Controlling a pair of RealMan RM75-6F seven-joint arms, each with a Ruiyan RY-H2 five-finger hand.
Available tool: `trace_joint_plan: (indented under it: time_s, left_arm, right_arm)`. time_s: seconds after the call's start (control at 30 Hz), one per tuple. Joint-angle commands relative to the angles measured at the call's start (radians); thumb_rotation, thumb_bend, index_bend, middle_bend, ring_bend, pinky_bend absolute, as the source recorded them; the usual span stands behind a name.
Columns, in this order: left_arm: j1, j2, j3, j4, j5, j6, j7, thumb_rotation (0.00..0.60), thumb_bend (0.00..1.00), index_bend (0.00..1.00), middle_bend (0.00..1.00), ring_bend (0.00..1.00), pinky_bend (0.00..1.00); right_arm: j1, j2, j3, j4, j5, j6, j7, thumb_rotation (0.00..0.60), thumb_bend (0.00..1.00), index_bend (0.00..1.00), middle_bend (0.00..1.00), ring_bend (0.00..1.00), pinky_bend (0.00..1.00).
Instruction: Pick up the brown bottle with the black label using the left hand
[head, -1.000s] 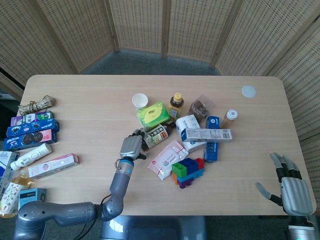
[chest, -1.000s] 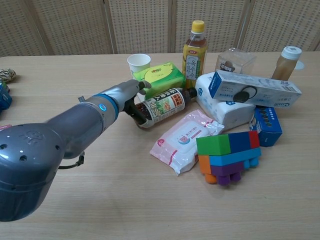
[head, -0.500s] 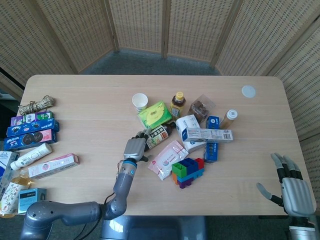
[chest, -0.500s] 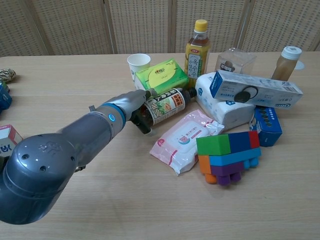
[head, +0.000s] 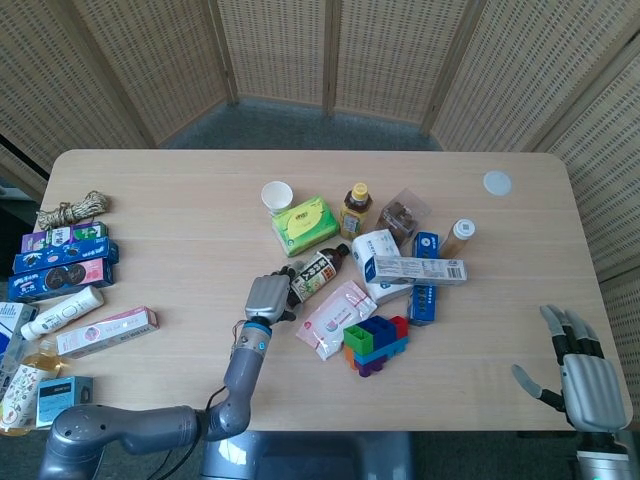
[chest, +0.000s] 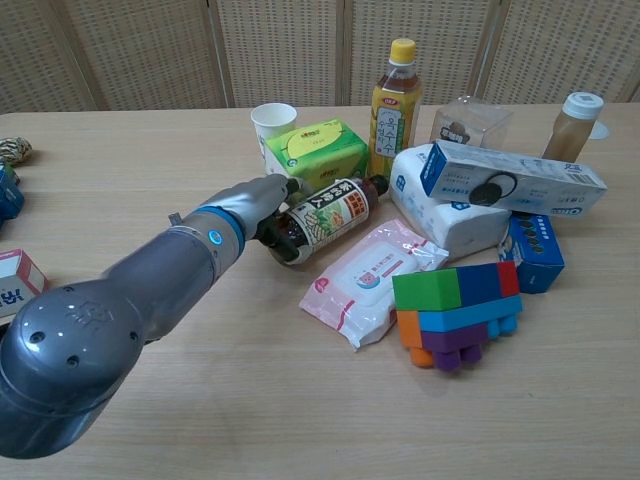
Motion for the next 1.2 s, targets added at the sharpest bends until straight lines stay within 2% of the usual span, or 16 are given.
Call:
trace_joint_plan:
  time_s: [0.03,0.13,0.33,0.47,0.67,1.2]
  left_arm:
    - [0.019,0.016,0.008,-0.026,0.026,0.010,-0.026,0.600,0.60,0.45,0.54,0.61,0.69]
    - [0.048,0.054,0.023,-0.079,0.073,0.034,-0.058,0.600,0.60,0.47,0.56,0.63,0.71]
    - [0.110,0.169,0.037,-0.251,0.182,0.088,-0.131,0.600,0.60,0.50,0.59,0.66,0.73]
    - [0.147,0.251,0.031,-0.376,0.251,0.132,-0.175,0.600,0.60,0.53,0.62,0.68,0.76]
    - [0.181,0.346,0.009,-0.531,0.299,0.168,-0.212,0.600,0.60,0.54,0.62,0.69,0.77]
    - [0.232,0.507,-0.027,-0.764,0.393,0.251,-0.250,0.600,0.60,0.54,0.63,0.70,0.78]
  right_arm:
    - [0.000,0.001,0.001,-0.001,-0.001,0.001,-0.001,0.002,0.19,0.00,0.03,0.00,0.00]
    - [0.001,0.001,0.001,0.000,0.000,-0.002,0.000,0.001,0.19,0.00,0.03,0.00,0.00]
    - [0.015,-0.013,0.003,0.007,-0.002,-0.022,0.000,0.002,0.19,0.00,0.03,0.00,0.00]
    - [0.023,-0.021,0.006,0.012,-0.004,-0.031,0.001,0.001,0.19,0.00,0.03,0.00,0.00]
    - [0.028,-0.025,0.007,0.017,-0.003,-0.035,0.006,0.001,0.20,0.00,0.03,0.00,0.00]
    - [0.051,-0.046,0.009,0.030,-0.007,-0.062,0.010,0.002,0.19,0.00,0.03,0.00,0.00]
